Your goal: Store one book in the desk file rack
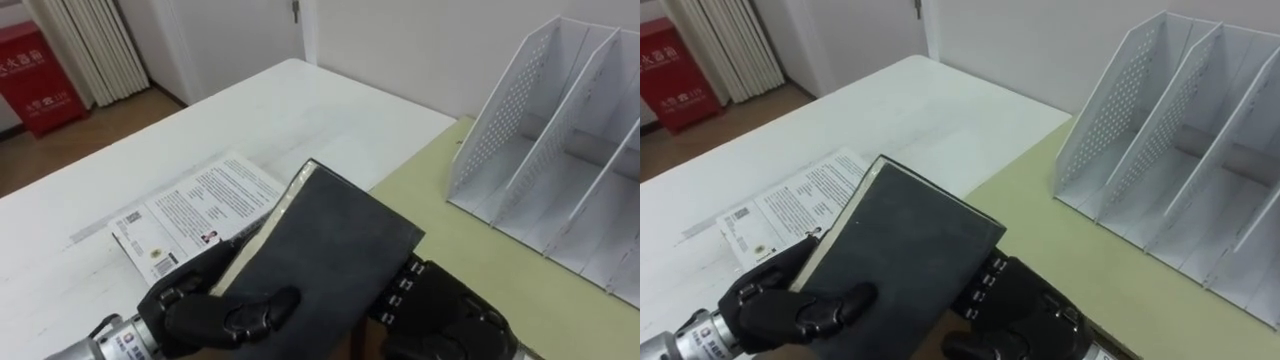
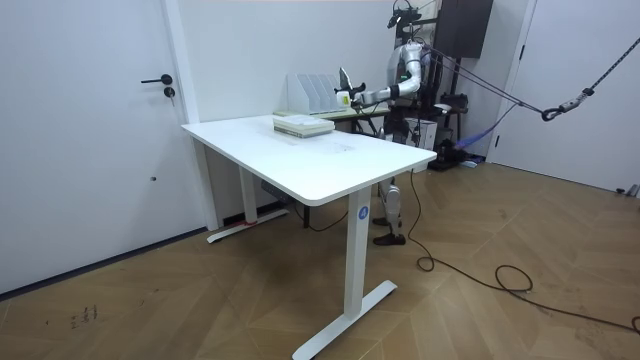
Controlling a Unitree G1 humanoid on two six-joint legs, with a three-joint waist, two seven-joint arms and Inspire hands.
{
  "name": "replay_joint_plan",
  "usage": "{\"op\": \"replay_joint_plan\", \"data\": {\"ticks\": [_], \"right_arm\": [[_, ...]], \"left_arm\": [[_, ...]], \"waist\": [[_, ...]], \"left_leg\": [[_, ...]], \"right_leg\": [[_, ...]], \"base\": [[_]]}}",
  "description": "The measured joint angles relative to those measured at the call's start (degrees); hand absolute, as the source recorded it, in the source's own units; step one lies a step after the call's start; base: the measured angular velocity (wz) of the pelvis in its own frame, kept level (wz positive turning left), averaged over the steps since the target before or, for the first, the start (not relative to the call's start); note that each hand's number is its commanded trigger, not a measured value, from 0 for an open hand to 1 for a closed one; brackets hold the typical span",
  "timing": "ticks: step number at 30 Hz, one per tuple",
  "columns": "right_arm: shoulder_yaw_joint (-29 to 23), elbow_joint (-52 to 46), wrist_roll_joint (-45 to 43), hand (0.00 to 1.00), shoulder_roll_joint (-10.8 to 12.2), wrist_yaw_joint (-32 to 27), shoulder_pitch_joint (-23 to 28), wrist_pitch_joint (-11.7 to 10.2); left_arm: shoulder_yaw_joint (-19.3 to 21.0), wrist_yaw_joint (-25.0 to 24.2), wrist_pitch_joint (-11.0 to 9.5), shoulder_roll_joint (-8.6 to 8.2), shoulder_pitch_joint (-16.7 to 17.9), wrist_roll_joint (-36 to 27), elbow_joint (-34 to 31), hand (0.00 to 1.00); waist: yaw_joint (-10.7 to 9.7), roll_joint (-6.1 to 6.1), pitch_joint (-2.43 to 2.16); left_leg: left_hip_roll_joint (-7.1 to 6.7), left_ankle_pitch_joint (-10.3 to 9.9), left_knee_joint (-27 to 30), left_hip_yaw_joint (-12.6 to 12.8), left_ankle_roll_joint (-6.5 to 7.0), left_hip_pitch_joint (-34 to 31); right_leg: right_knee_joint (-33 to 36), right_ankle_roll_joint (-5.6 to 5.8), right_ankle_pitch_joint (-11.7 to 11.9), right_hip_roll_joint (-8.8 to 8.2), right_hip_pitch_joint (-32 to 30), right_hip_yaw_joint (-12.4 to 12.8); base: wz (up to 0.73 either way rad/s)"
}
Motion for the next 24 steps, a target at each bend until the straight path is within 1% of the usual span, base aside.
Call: {"op": "replay_joint_plan", "data": {"ticks": [2, 4, 6, 10, 11, 12, 13, 14, 18, 21, 24], "right_arm": [[0.1, 0.0, 0.0, 0.00, -0.4, 0.0, 0.0, 0.1], [0.7, 0.0, 0.0, 0.00, -1.5, 0.0, 0.0, 0.5], [1.1, 0.1, 0.0, 0.00, -2.0, 0.0, 0.0, 0.6], [2.4, 1.7, 0.0, 0.00, -2.1, -0.1, 0.0, 0.6], [2.5, 1.8, 0.0, 0.07, -2.2, -0.1, 0.1, 0.7], [2.7, 1.9, 0.0, 0.38, -2.4, -0.1, 0.1, 1.2], [2.9, 1.9, 0.0, 0.64, -2.8, -0.1, 0.1, 1.3], [3.0, 1.9, 0.0, 0.99, -3.1, -0.1, 0.1, 1.3], [3.6, 1.9, 0.0, 1.00, -4.2, -0.1, 0.1, 1.3], [3.7, 2.0, 0.0, 1.00, -4.4, -0.1, 0.0, 1.3], [4.5, 2.2, -0.1, 1.00, -4.5, -1.0, -0.4, 1.3]], "left_arm": [[-0.3, -0.1, 0.2, 0.41, 0.0, -0.2, 0.0, 1.00], [-0.7, -0.2, 0.2, 1.46, 0.0, -0.2, 0.0, 1.00], [-0.9, -0.2, 0.2, 2.05, 0.0, -0.2, 0.1, 1.00], [-2.1, -0.4, 0.2, 2.69, -0.4, -0.2, 2.6, 1.00], [-2.4, -0.4, 0.2, 2.97, -0.4, -0.3, 2.8, 1.00], [-3.0, -0.5, 0.2, 3.64, -0.5, -0.9, 3.1, 1.00], [-3.4, -0.8, 0.2, 3.90, -1.0, -1.1, 3.9, 1.00], [-3.7, -0.8, 0.2, 4.02, -1.2, -1.2, 4.3, 1.00], [-4.6, -1.3, 0.2, 4.86, -1.5, -1.3, 4.5, 1.00], [-5.0, -1.4, 0.2, 4.91, -1.6, -1.3, 4.4, 1.00], [-6.4, -3.0, 0.2, 4.92, -1.7, -1.2, 4.1, 1.00]], "waist": [[0.0, 0.05, -0.04], [0.0, 0.04, -0.03], [0.0, 0.04, -0.03], [0.0, -0.04, 0.02], [0.0, -0.06, 0.04], [0.0, -0.11, 0.07], [0.0, -0.12, 0.07], [0.0, -0.15, 0.08], [0.0, -0.36, 0.20], [0.0, -0.55, 0.32], [0.1, -0.65, 0.29]], "left_leg": [[0.00, 0.0, 0.0, 0.0, 0.00, 0.0], [0.00, 0.0, -0.1, 0.0, 0.00, 0.1], [0.00, 0.0, -0.1, 0.2, 0.00, 0.1], [0.01, 0.0, 0.0, 0.3, 0.00, 0.3], [0.01, 0.0, 0.0, 0.3, 0.00, 0.2], [0.01, 0.0, 0.0, 0.3, 0.00, 0.2], [0.00, 0.0, 0.0, 0.2, 0.00, 0.2], [0.00, 0.0, 0.0, 0.1, 0.00, 0.2], [-0.02, 0.0, 0.0, 0.2, 0.00, 0.2], [0.01, 0.0, 0.0, 0.4, 0.00, 0.2], [0.02, 0.0, 0.0, 0.5, 0.00, 0.1]], "right_leg": [[0.0, 0.00, 0.0, 0.00, 0.0, 0.0], [0.0, 0.00, 0.0, 0.00, 0.0, 0.0], [0.0, 0.00, 0.0, -0.01, 0.1, 0.0], [0.0, 0.00, 0.0, 0.00, 0.2, -0.2], [0.0, 0.00, 0.0, 0.00, 0.2, -0.3], [0.0, 0.00, 0.0, -0.01, 0.2, -0.3], [0.1, 0.00, 0.0, -0.04, 0.2, -0.3], [0.1, 0.00, 0.0, -0.05, 0.2, -0.3], [0.1, 0.00, 0.0, -0.06, 0.1, -0.3], [0.1, 0.00, 0.0, -0.04, 0.0, -0.3], [0.2, -0.01, 0.0, -0.06, -0.4, -0.4]], "base": [[0.00], [0.00], [0.00], [0.00], [0.00], [0.00], [0.00], [0.00], [0.00], [0.00], [0.00]]}}
